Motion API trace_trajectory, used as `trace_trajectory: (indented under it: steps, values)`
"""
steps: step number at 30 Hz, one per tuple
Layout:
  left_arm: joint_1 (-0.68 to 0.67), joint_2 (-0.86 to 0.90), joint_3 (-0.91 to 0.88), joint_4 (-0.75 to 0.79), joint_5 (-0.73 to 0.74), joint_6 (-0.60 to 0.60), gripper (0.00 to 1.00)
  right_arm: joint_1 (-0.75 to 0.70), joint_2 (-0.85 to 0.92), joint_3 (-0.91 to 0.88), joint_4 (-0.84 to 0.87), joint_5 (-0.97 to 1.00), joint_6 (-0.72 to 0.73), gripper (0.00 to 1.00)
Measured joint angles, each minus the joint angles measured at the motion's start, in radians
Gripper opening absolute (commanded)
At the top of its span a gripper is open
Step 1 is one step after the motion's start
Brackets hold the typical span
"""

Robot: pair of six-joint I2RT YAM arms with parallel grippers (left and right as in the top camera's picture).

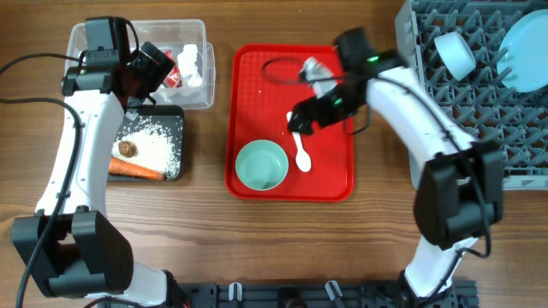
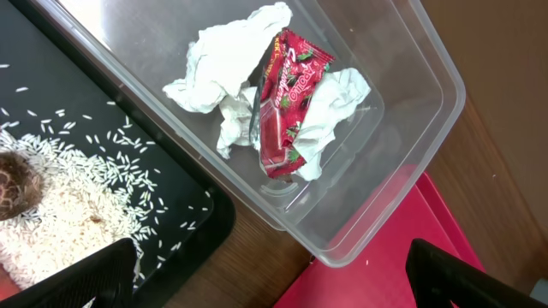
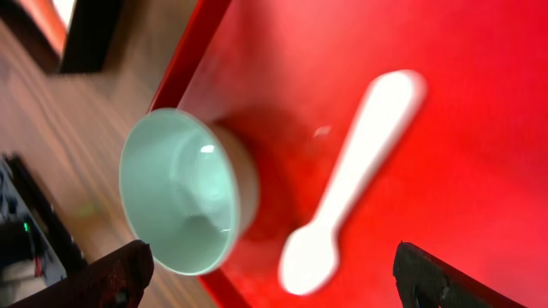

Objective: Sort waste into correct bins and load items into the dishwasher rack
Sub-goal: 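Reach the right gripper to the pale green bowl and grasp its rim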

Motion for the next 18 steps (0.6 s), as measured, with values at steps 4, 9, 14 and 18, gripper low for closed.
trace_trajectory:
  steps: [4,9,14,18]
  values:
    - [0.000,0.000,0.000,0.000,0.000,0.000,1.00,0.111,0.004,-0.002,0.002,0.052,0.100,0.92]
    - [0.000,0.000,0.000,0.000,0.000,0.000,1.00,0.195,0.024,-0.002,-0.018,0.125,0.269,0.78]
    - [0.000,0.000,0.000,0.000,0.000,0.000,1.00,0.181,0.058,-0.002,-0.026,0.165,0.375,0.67]
    - [0.000,0.000,0.000,0.000,0.000,0.000,1.00,0.173,0.108,-0.002,-0.026,0.161,0.406,0.44]
